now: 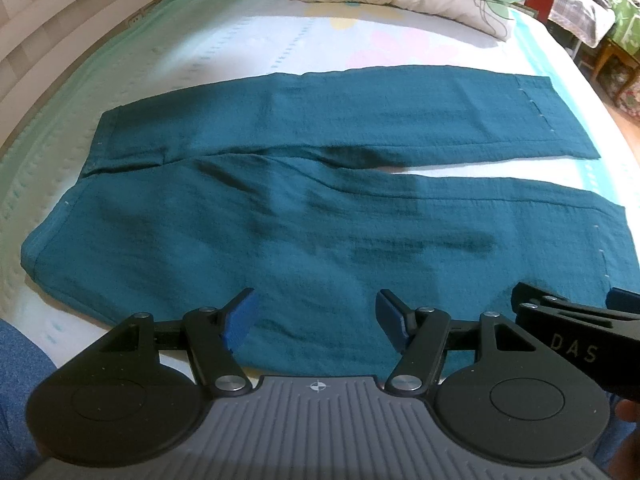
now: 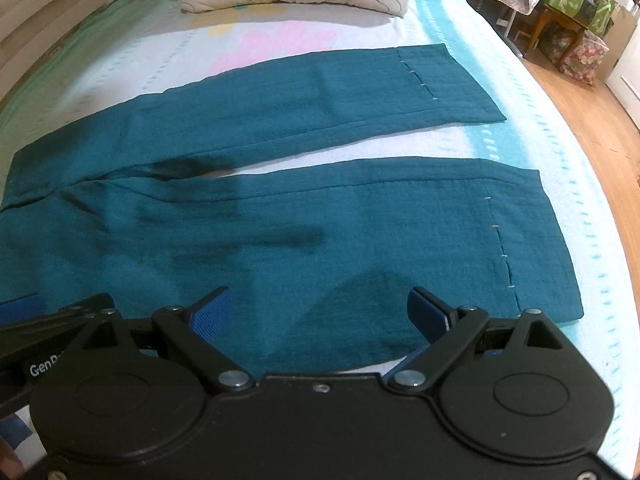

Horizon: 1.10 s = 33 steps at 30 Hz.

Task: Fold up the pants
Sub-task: 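Move both tools over the teal pants toward the pinned leg hem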

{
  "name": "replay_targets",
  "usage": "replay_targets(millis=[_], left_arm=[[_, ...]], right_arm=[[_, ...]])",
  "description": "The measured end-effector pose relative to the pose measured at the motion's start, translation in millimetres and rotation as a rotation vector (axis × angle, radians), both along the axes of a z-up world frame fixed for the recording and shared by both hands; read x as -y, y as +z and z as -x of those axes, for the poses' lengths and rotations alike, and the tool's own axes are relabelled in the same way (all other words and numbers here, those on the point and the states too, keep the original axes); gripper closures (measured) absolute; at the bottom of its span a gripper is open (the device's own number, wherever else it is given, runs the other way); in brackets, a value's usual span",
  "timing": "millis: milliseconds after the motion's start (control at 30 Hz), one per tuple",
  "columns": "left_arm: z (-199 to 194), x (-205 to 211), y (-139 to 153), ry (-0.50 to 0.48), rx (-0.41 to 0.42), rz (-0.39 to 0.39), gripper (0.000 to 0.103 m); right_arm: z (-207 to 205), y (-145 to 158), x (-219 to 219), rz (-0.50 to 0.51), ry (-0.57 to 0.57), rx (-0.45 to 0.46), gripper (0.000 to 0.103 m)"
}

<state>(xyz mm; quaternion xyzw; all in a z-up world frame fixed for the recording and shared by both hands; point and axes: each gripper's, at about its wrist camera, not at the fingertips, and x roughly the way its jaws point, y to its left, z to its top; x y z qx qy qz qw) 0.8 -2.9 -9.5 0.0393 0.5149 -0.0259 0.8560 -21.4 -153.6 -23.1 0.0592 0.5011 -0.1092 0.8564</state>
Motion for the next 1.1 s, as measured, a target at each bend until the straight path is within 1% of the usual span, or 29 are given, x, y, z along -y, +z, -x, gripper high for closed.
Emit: replay_targets(millis=[933, 1100], left_arm=[[-2.0, 1.6, 1.4, -0.005, -0.010, -0.005, 0.039], [-2.6, 0.9, 1.2, -0.005, -0.011, -0.003, 0.039]], right_arm=[[-1.0, -0.7, -2.5, -0.010, 0.006, -0.016, 0.010], [-3.2, -2.4, -3.4, 0.005, 0.008, -0.042, 0.010]])
